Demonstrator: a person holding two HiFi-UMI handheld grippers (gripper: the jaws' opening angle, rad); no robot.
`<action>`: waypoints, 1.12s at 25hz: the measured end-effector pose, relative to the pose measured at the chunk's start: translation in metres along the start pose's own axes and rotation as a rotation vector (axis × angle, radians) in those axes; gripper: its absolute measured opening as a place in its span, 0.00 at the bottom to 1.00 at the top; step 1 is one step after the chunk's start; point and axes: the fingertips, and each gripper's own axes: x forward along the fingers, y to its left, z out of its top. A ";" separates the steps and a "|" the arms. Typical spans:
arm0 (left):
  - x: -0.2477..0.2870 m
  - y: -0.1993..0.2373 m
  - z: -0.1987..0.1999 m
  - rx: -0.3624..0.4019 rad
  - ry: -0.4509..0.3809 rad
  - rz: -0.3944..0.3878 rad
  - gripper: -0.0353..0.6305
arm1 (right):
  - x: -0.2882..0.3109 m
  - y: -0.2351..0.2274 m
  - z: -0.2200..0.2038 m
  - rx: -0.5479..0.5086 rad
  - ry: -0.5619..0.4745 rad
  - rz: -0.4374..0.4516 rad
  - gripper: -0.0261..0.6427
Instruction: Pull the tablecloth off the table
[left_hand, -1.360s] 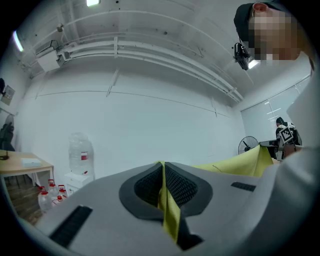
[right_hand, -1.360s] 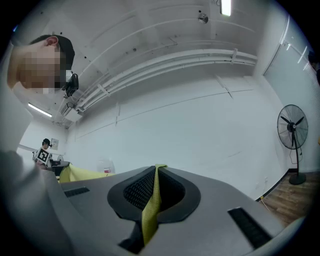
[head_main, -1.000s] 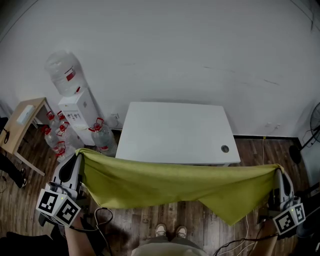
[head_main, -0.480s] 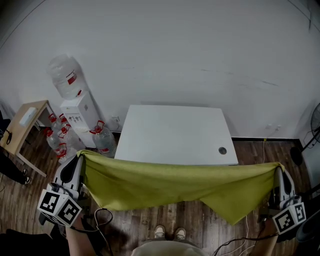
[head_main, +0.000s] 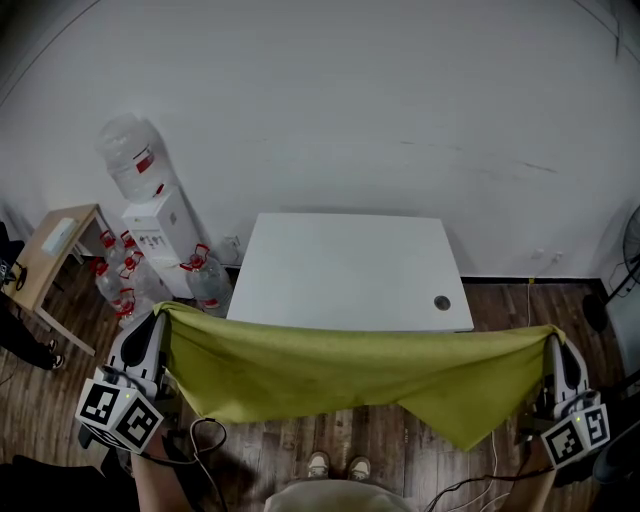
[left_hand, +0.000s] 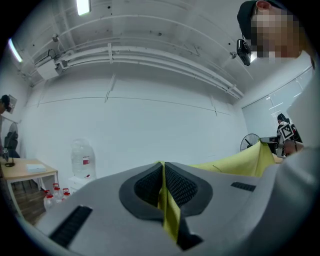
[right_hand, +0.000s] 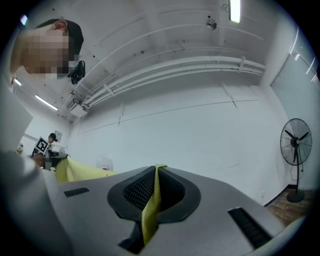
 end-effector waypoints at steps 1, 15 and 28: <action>0.000 -0.001 -0.001 0.001 0.001 0.000 0.09 | 0.000 -0.001 -0.002 -0.002 0.002 0.001 0.09; 0.015 -0.016 -0.005 0.007 0.028 -0.003 0.09 | 0.008 -0.020 -0.009 -0.040 0.022 0.005 0.09; 0.026 -0.022 -0.007 0.011 0.028 -0.005 0.09 | 0.013 -0.034 -0.015 -0.032 0.023 0.001 0.09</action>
